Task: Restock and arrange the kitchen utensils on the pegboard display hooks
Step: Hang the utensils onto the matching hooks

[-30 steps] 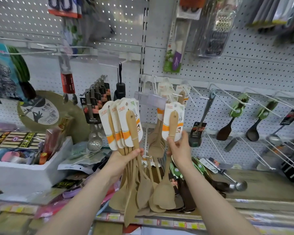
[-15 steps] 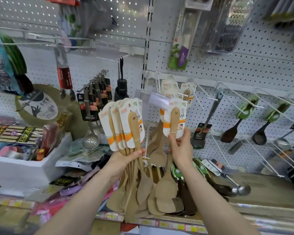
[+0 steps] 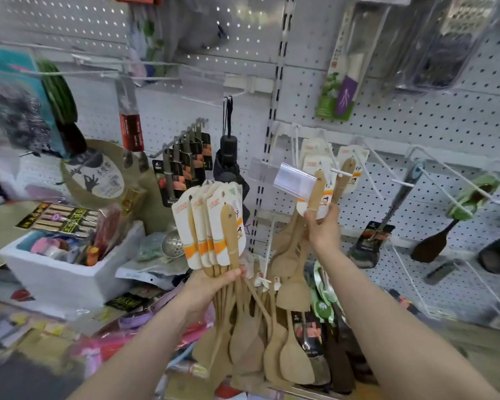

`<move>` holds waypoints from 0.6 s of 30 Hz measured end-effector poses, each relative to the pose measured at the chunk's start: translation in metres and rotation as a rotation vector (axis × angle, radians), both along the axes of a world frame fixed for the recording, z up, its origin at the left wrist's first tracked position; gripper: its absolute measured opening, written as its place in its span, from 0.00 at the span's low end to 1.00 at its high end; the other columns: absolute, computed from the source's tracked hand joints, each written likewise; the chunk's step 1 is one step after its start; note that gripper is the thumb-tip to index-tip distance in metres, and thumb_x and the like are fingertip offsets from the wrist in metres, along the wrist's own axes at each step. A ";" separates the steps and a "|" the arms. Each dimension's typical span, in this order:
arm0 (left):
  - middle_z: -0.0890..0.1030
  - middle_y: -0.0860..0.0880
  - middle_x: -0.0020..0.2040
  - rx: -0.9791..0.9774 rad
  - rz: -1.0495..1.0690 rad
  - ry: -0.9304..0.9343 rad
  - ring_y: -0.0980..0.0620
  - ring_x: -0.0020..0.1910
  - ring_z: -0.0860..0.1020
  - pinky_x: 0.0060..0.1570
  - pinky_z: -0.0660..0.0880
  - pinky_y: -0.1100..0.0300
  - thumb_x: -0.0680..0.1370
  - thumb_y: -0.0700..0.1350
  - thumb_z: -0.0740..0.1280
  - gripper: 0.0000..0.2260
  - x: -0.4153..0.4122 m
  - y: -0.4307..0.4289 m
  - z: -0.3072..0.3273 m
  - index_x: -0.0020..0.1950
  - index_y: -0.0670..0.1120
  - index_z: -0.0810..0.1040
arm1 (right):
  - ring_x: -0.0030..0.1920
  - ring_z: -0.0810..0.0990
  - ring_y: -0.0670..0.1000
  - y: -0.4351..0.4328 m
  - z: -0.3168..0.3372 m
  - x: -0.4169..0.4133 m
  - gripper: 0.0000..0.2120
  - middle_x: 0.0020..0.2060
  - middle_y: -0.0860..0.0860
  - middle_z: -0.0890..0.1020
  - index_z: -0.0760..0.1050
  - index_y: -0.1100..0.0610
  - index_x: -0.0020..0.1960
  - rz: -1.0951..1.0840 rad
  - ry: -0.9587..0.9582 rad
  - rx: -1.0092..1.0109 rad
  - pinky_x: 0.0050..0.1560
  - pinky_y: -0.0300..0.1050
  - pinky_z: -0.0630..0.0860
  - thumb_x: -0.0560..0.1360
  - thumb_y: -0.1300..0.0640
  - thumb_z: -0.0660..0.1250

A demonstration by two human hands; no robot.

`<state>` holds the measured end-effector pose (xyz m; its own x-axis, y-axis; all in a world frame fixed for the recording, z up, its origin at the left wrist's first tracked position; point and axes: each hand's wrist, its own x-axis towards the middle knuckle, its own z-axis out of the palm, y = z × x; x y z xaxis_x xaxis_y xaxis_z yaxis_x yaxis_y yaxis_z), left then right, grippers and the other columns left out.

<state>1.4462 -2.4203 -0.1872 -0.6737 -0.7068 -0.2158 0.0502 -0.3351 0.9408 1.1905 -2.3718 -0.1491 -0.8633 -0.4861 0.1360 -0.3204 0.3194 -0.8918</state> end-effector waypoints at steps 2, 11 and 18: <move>0.85 0.45 0.52 -0.004 0.007 -0.028 0.54 0.47 0.84 0.50 0.79 0.60 0.70 0.44 0.73 0.18 0.002 -0.005 -0.002 0.57 0.40 0.81 | 0.44 0.77 0.54 -0.011 0.001 -0.010 0.20 0.48 0.46 0.75 0.62 0.49 0.69 0.006 -0.028 -0.008 0.52 0.55 0.77 0.80 0.49 0.63; 0.85 0.43 0.50 -0.003 -0.045 -0.099 0.46 0.52 0.83 0.62 0.74 0.44 0.72 0.46 0.73 0.14 -0.005 -0.005 -0.002 0.54 0.42 0.81 | 0.69 0.71 0.60 -0.035 -0.002 -0.015 0.42 0.73 0.56 0.67 0.49 0.49 0.79 -0.029 -0.108 -0.010 0.67 0.62 0.71 0.74 0.54 0.72; 0.84 0.38 0.48 0.043 -0.042 0.000 0.44 0.47 0.83 0.45 0.81 0.55 0.75 0.38 0.69 0.10 -0.010 0.011 -0.009 0.55 0.35 0.79 | 0.52 0.82 0.55 0.008 0.000 0.075 0.10 0.46 0.48 0.81 0.75 0.55 0.58 0.245 -0.146 -0.005 0.54 0.57 0.80 0.79 0.52 0.66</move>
<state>1.4365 -2.4095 -0.1962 -0.7025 -0.6680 -0.2452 0.0351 -0.3768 0.9256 1.2655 -2.3636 -0.1491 -0.7309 -0.6821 0.0216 -0.2552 0.2439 -0.9356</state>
